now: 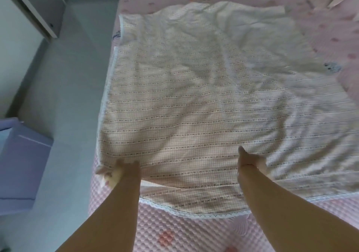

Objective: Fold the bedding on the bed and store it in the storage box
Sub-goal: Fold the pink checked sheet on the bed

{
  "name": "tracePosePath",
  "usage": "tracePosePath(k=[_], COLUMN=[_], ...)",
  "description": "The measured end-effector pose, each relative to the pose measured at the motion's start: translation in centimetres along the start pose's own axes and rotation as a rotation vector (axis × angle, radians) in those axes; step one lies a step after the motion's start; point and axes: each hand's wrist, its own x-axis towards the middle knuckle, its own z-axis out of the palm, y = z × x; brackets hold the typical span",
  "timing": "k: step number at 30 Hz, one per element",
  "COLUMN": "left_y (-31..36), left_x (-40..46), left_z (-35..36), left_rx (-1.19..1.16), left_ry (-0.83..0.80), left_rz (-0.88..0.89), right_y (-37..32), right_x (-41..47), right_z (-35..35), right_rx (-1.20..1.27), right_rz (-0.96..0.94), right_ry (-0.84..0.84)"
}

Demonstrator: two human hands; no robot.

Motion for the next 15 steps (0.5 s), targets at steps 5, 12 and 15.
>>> tracePosePath(k=[5,12,15], left_y=[3.8,5.1,4.4], left_x=[-4.1,-10.3,-12.6], left_z=[-4.4,-10.6,-12.8], left_rx=[-0.289,-0.581,-0.59], left_ry=[0.005,-0.199,-0.226], left_rz=[0.248,0.515,0.547], right_y=[-6.0,-8.3,-8.0], right_x=[-5.8,-13.4,-16.1], right_z=[-2.7,-6.4,-7.5], right_rx=[0.134,0.476,0.536], right_rz=[-0.299,-0.393,-0.405], right_ry=[-0.189,-0.461,-0.567])
